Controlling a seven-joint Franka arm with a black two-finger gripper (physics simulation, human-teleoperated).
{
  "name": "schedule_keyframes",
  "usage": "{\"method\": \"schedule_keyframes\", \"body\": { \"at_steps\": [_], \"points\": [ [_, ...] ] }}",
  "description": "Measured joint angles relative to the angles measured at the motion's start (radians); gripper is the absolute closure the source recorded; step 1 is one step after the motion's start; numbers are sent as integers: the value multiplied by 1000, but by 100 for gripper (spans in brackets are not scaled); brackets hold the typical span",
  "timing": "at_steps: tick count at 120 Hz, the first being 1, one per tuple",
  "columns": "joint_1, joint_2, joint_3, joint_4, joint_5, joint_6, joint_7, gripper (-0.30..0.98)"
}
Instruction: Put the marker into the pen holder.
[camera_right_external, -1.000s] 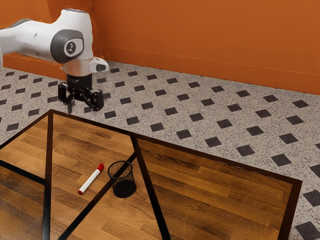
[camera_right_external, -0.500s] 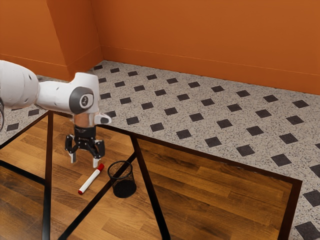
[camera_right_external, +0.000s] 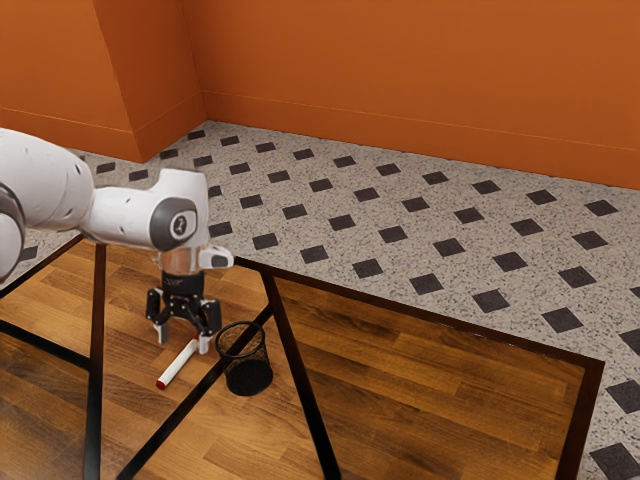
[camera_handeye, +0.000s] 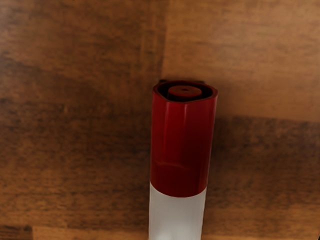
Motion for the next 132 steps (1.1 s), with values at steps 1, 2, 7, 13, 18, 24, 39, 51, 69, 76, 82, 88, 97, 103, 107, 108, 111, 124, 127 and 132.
{"method": "schedule_keyframes", "body": {
  "at_steps": [1,2,7,13,18,24,39,51,69,76,82,88,97,103,107,108,111,124,127,132],
  "points": [
    [0,0,0,0,0,1,1,0],
    [1,1,0,0,-1,1,2,0],
    [1,2,0,0,-3,3,8,1],
    [0,2,0,1,-3,5,14,8],
    [0,1,-2,3,3,6,18,17],
    [-1,-1,-3,5,9,8,24,27],
    [-1,-2,-5,6,19,10,34,49],
    [-1,-2,-6,6,22,11,41,59],
    [-1,4,-6,6,21,12,49,66],
    [-1,8,-6,6,21,13,51,68],
    [-1,10,-6,6,22,13,52,69],
    [-1,10,-6,6,25,13,53,70],
    [-5,-3,-6,6,35,16,54,74],
    [-18,-57,-21,4,67,26,53,75],
    [-29,-114,-42,-2,104,41,53,76],
    [-32,-127,-47,-3,113,46,52,76],
    [-45,-187,-60,-27,144,69,51,77],
    [-92,-455,-104,-246,277,242,23,78],
    [-101,-503,-116,-284,303,282,10,78],
    [-105,-569,-145,-334,336,342,-15,79]
  ]
}}
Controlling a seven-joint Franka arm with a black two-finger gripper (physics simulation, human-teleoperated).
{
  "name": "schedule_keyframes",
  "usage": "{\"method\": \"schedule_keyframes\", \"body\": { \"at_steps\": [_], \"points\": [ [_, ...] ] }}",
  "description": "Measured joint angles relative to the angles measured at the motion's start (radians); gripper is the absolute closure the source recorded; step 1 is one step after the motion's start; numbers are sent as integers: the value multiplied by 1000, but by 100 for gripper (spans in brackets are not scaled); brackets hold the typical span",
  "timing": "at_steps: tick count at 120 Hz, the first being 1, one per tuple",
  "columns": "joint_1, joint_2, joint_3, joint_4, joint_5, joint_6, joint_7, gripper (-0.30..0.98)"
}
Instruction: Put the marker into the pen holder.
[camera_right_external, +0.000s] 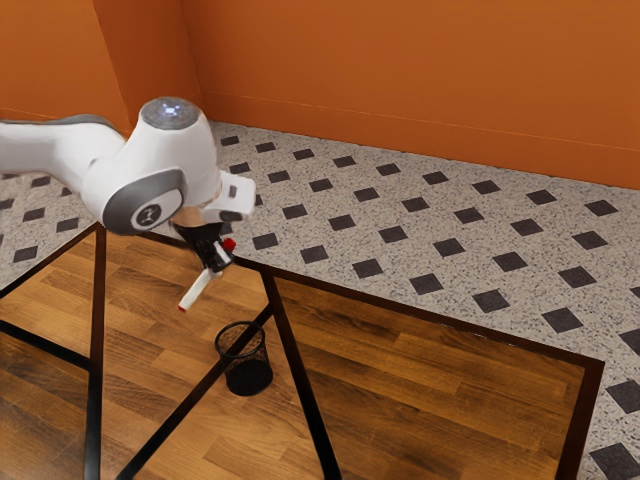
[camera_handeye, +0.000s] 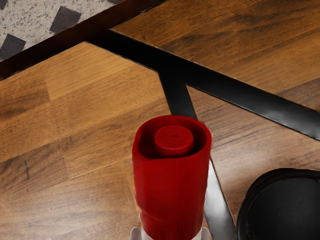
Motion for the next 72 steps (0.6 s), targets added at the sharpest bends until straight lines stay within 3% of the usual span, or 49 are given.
{"method": "schedule_keyframes", "body": {
  "at_steps": [8,35,62,72],
  "points": [
    [3,-62,-30,-52,27,75,-48,79],
    [12,-179,-146,-195,2,208,-235,79],
    [23,-183,-181,-245,-13,272,-401,79],
    [42,-136,-182,-239,22,296,-445,79]
  ]
}}
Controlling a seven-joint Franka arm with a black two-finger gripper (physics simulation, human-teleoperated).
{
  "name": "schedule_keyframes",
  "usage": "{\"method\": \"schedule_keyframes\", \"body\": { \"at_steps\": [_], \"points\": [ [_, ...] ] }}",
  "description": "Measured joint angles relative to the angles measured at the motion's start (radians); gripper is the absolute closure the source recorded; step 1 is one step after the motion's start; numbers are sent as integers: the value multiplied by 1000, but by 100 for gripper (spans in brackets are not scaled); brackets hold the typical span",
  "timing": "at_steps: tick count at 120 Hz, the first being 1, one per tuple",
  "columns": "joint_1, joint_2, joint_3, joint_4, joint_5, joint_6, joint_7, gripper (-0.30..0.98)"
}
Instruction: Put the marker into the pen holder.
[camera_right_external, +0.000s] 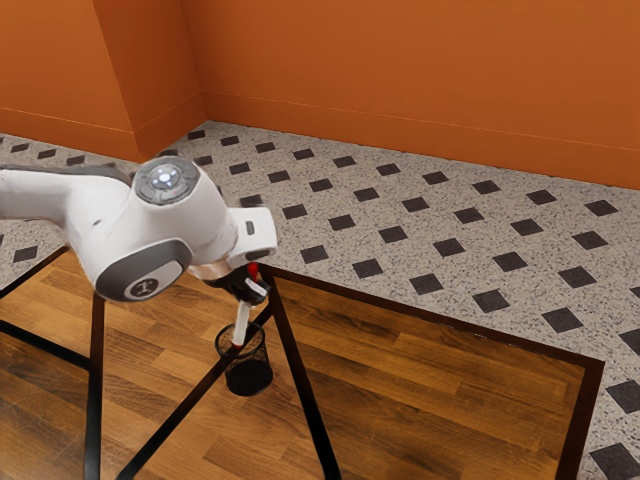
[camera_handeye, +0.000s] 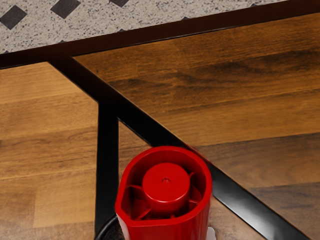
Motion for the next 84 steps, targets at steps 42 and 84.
{"method": "schedule_keyframes", "body": {
  "at_steps": [42,84],
  "points": [
    [47,99,-1,18,148,87,-114,76],
    [50,125,3,15,133,135,-151,38]
  ]
}}
